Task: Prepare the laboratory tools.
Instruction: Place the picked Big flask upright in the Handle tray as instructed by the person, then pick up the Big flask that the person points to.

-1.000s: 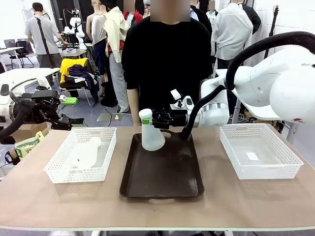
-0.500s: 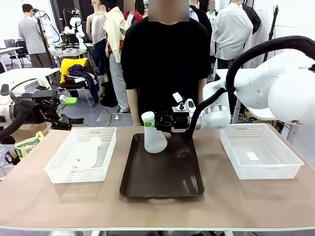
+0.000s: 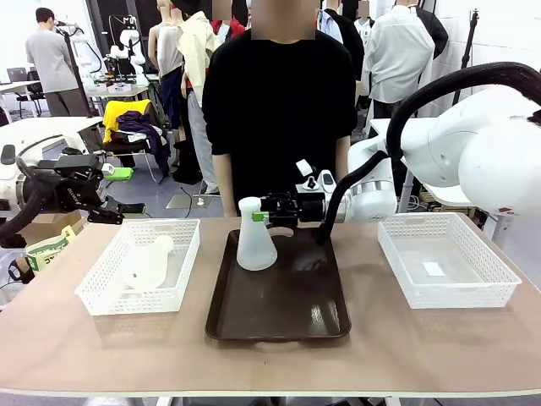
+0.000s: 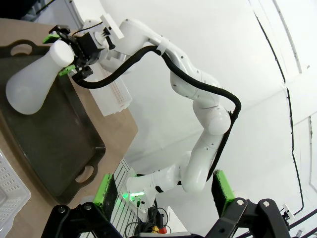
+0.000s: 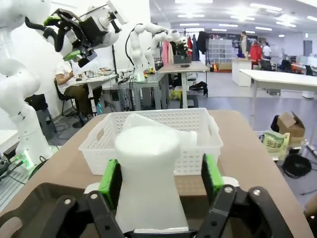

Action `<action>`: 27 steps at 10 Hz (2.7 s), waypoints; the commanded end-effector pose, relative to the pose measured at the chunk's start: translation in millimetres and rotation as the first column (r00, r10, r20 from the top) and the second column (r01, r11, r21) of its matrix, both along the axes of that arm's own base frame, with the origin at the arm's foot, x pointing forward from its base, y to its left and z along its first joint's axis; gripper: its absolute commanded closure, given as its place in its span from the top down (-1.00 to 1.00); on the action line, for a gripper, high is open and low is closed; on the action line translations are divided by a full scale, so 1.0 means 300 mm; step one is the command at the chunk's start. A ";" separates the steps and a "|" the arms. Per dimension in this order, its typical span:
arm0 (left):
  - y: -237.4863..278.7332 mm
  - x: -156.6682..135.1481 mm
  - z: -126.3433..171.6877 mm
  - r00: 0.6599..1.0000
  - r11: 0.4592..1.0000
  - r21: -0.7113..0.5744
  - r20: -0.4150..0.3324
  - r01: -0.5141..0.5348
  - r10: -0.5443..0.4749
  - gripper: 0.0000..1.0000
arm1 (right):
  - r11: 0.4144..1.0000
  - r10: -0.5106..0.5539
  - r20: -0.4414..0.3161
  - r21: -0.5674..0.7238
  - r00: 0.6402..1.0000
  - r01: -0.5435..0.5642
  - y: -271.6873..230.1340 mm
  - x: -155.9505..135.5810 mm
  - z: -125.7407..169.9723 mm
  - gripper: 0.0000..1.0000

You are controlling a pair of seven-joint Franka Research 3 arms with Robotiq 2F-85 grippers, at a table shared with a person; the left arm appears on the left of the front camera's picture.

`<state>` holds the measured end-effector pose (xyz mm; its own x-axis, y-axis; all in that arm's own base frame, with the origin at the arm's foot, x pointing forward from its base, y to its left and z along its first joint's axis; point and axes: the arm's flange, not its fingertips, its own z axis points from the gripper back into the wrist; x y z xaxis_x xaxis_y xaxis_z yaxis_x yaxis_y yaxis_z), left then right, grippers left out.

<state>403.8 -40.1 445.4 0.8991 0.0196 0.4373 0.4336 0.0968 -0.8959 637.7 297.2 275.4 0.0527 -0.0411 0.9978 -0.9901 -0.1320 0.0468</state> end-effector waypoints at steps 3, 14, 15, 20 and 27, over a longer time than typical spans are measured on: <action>0.003 -0.002 0.007 1.000 1.000 -0.009 0.004 -0.001 0.001 1.00 | 0.984 -0.054 -0.027 -0.174 0.998 0.048 -0.017 -0.031 0.064 1.00; 0.003 -0.002 0.007 1.000 1.000 -0.009 0.004 -0.001 0.001 1.00 | 0.972 -0.049 -0.008 -0.232 0.999 0.046 -0.035 -0.031 0.155 1.00; 0.003 -0.002 0.007 1.000 1.000 -0.009 0.004 -0.001 0.001 1.00 | 0.972 -0.049 -0.008 -0.232 0.999 0.046 -0.035 -0.031 0.155 1.00; 0.003 -0.002 0.007 1.000 1.000 -0.009 0.004 -0.001 0.001 1.00 | 0.972 -0.049 -0.008 -0.232 0.999 0.046 -0.035 -0.031 0.155 1.00; 0.003 -0.002 0.007 1.000 1.000 -0.009 0.004 -0.001 0.001 1.00 | 0.800 -0.284 0.053 -0.537 0.958 0.266 -0.391 -0.134 0.377 1.00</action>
<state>403.9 -40.0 445.4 0.8991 0.0198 0.4373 0.4336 0.0971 -0.8959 624.0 188.2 380.8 0.1309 0.4577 0.8794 -0.9883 0.1307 0.0791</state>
